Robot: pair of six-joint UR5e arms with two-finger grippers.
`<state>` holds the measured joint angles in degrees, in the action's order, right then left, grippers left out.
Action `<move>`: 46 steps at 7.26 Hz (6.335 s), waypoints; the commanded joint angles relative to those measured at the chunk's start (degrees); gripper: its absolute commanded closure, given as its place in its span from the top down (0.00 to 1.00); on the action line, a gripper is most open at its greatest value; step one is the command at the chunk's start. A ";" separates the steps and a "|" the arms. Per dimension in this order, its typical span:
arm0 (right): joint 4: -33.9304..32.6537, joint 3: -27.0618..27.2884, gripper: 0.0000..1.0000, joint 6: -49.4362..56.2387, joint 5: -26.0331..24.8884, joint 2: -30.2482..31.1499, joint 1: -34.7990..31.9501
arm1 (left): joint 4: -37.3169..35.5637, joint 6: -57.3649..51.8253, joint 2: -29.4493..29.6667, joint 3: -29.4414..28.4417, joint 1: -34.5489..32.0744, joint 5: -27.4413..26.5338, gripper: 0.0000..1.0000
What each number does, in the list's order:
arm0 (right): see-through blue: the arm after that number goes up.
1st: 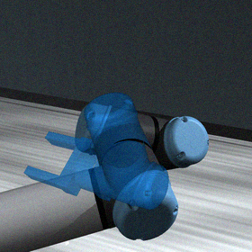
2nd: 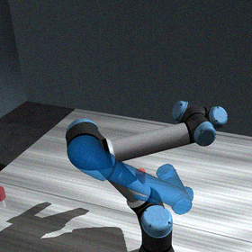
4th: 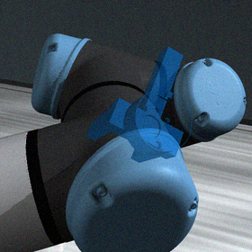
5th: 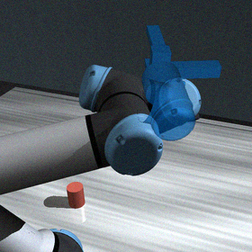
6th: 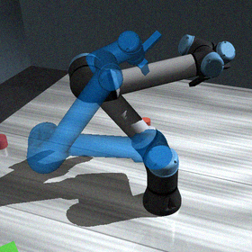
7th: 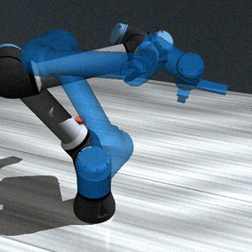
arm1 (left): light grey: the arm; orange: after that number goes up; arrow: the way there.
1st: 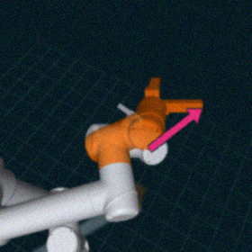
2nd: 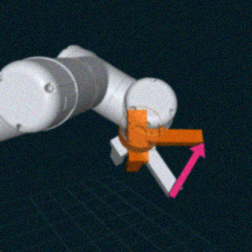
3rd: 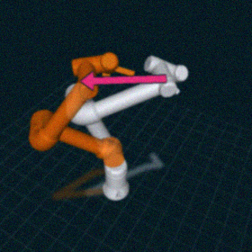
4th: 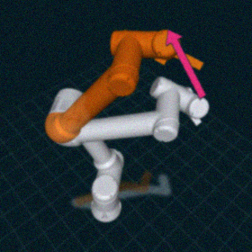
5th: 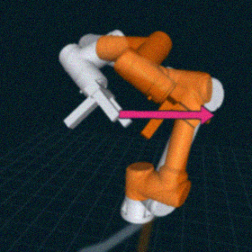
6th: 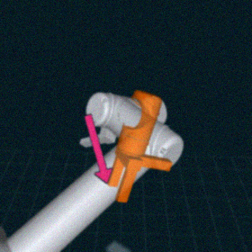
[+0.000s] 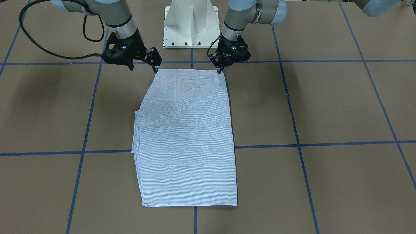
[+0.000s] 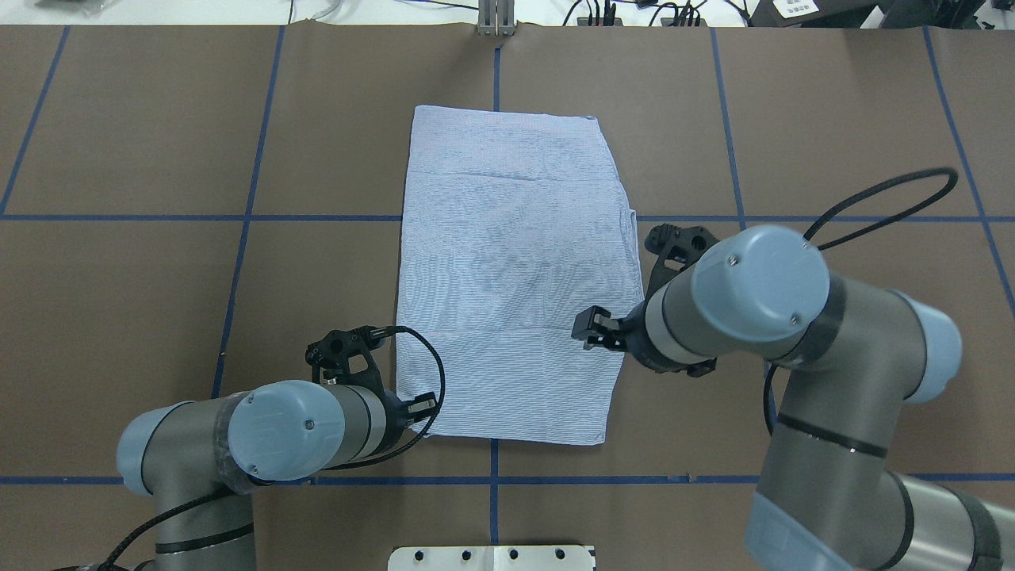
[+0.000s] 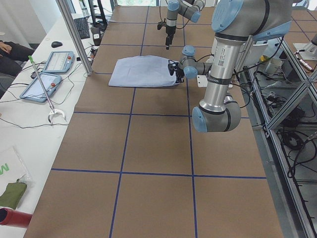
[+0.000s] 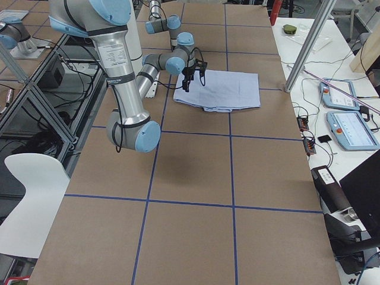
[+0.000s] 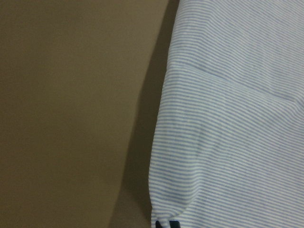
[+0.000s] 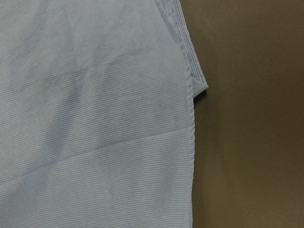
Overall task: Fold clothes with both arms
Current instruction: 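Bring the right gripper down to the near corner beside the left gripper, then close both grippers on the shirt's near edge corners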
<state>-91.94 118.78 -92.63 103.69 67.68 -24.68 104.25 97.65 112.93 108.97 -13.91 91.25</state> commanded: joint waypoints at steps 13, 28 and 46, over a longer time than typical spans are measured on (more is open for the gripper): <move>-0.08 -12.69 1.00 -13.37 -5.08 -4.75 9.66 | -0.02 -0.35 0.97 1.07 -1.56 0.24 0.00; -0.08 -13.75 0.95 -13.28 -4.90 -4.14 10.09 | -0.01 -0.35 0.89 0.98 -1.56 0.24 0.00; -0.08 -7.80 0.00 -18.38 -2.37 -4.15 7.90 | -1.49 -0.53 0.19 4.12 -1.91 0.33 0.00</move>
<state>-91.99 108.16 -111.41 99.76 62.18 -16.60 103.91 97.21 113.60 111.17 -15.73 91.47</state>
